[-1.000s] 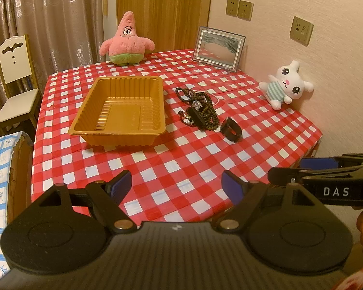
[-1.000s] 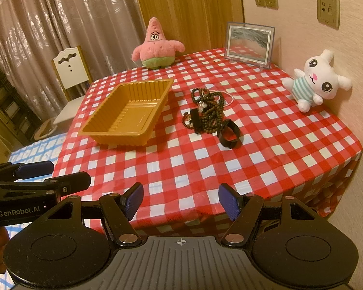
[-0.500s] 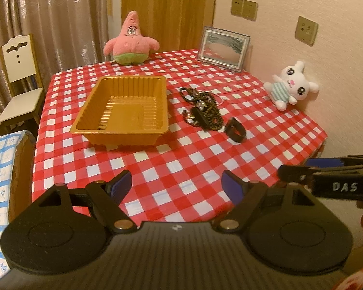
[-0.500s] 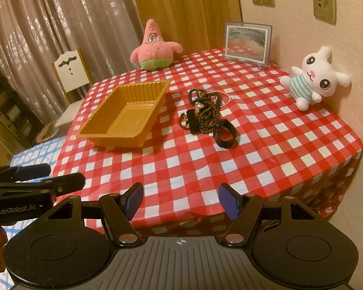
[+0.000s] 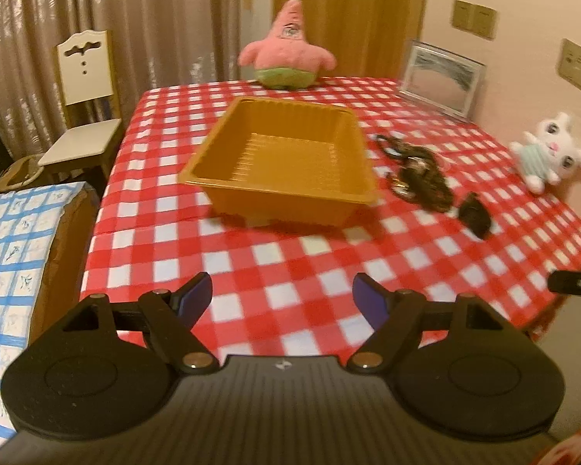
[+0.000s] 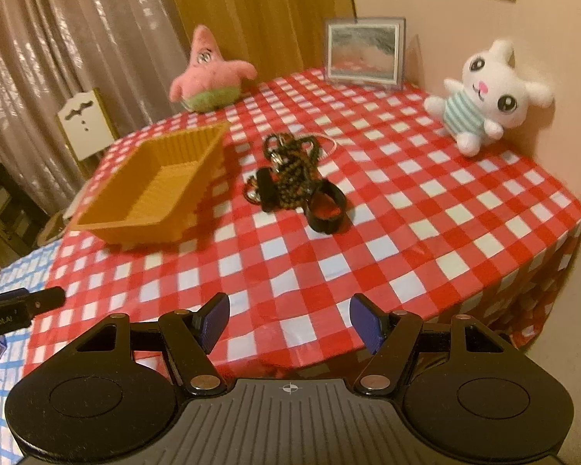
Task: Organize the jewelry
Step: 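Move the left gripper to the orange tray and grasp its rim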
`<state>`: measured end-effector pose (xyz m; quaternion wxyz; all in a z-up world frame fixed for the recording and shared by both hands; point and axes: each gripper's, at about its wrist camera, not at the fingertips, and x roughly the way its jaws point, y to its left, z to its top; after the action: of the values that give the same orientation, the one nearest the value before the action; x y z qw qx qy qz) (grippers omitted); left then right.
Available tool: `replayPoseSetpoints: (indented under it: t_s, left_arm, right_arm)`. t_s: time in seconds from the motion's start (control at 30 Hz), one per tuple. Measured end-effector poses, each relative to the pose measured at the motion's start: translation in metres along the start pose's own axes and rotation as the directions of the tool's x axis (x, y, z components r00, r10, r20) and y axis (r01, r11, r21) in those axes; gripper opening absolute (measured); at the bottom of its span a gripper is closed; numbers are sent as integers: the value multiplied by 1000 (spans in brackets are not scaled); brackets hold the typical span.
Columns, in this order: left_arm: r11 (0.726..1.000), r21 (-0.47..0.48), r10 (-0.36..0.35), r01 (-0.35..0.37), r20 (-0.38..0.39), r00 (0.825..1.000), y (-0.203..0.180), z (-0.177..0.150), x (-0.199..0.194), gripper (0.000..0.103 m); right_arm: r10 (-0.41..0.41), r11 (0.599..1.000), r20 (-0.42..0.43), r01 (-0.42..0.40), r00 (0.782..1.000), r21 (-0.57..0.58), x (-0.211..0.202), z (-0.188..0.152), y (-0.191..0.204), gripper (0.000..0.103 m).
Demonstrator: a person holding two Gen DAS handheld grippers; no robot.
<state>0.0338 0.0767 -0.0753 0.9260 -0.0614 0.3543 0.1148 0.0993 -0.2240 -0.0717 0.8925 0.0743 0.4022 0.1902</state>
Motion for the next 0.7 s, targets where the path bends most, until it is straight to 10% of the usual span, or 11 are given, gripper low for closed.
replayPoseSetpoints:
  t_s: [0.7]
  left_arm:
    - [951,-307,12,40,166,986,85,55,139,63]
  right_arm:
    - [-118,992,-110,122,987,24,105,48,6,69]
